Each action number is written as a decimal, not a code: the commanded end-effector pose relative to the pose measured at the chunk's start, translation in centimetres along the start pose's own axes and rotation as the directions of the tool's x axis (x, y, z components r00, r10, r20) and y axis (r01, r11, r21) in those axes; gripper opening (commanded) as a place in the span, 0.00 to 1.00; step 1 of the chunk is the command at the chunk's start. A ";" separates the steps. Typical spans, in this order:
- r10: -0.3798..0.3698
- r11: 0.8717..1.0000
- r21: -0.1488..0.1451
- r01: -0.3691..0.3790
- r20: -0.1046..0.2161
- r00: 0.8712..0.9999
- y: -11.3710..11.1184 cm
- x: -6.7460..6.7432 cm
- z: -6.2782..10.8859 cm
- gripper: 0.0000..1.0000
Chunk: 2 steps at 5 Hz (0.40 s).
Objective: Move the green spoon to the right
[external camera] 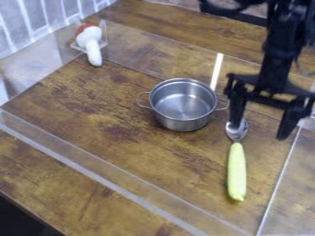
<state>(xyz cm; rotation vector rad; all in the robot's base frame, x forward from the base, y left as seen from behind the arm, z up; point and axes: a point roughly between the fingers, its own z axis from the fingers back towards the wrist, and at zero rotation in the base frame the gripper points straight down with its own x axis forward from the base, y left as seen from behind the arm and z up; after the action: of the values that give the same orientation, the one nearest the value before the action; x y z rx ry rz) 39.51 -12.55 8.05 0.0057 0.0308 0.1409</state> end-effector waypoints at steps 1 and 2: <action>-0.007 0.996 -0.087 0.019 0.136 0.991 1.4 0.6 7.1 1.00; -0.031 0.994 -0.099 0.046 0.145 0.989 2.2 0.5 7.8 1.00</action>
<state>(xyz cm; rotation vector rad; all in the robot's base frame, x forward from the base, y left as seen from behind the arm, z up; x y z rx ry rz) 40.06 -11.05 11.21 -0.0554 -0.0105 0.0937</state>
